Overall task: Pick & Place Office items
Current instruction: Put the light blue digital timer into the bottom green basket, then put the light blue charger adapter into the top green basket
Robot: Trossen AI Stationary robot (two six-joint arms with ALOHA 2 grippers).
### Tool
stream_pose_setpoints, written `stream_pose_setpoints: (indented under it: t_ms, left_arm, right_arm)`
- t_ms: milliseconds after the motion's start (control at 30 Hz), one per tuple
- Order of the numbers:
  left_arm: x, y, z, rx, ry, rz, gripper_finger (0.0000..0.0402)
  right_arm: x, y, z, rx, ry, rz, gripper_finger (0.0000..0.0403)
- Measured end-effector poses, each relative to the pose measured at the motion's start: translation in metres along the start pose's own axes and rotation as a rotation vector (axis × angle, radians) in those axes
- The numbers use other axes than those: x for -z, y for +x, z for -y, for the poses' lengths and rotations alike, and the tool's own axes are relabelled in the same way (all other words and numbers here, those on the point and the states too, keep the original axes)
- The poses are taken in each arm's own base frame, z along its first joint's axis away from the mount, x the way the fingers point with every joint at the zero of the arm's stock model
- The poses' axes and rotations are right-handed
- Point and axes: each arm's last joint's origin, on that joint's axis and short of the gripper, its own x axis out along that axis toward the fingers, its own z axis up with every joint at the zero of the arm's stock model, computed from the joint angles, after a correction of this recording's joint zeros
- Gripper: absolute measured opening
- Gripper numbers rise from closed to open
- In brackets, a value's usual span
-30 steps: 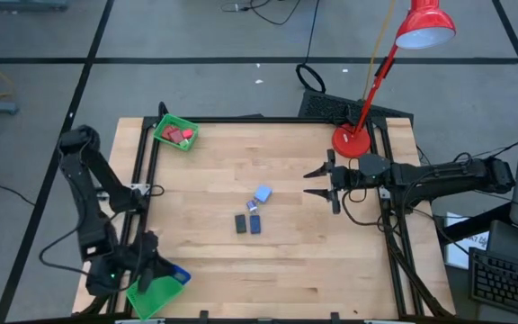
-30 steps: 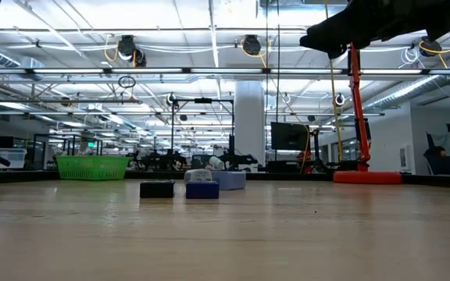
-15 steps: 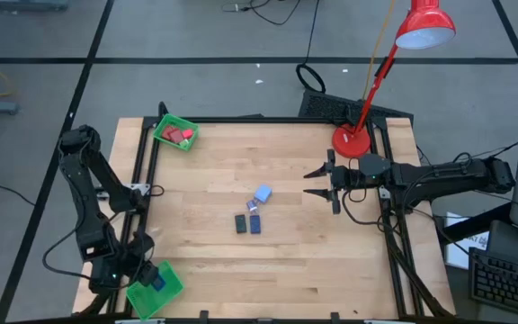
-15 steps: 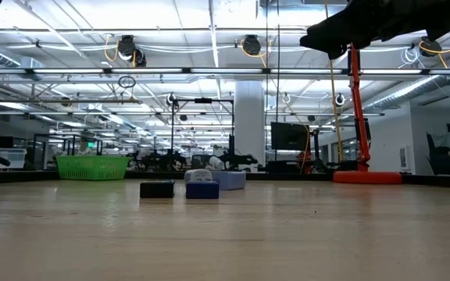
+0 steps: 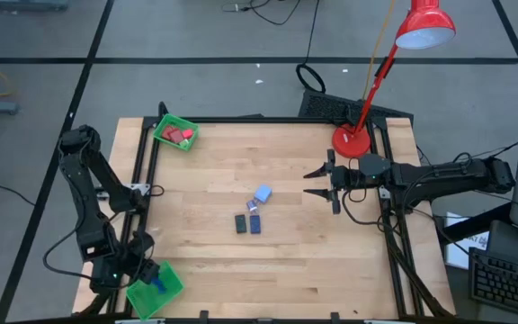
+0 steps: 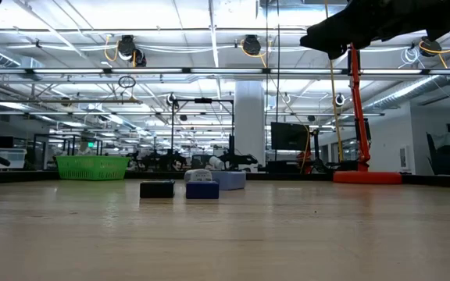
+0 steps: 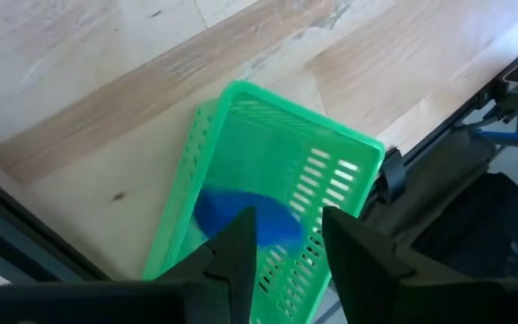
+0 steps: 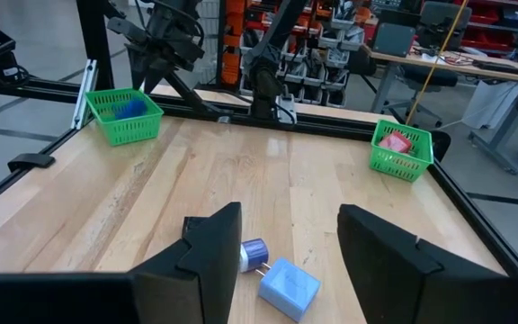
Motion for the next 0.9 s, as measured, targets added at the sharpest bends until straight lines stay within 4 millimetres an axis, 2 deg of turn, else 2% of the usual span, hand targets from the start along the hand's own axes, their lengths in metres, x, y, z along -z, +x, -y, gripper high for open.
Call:
stream_pose_setpoints:
  t_ms: [267,533,767,900]
  left_arm:
    - [-0.002,0.000,0.005,0.130,0.080,0.119,0.0133]
    - [-0.010,-0.005,0.013,0.310,0.293,0.406,0.0133]
    - [-0.037,-0.006,0.031,0.377,0.432,0.882,0.0134]
    - [-0.060,-0.003,0.043,0.291,0.417,1.007,0.0134]
  right_arm:
    - [0.000,0.000,0.000,0.000,-0.001,0.000,0.0171]
    - [0.000,0.000,0.000,0.001,-0.003,0.001,0.0169]
    - [-0.001,0.000,0.000,0.002,-0.004,0.016,0.0169]
    - [-0.001,0.000,0.000,0.002,-0.004,0.015,0.0169]
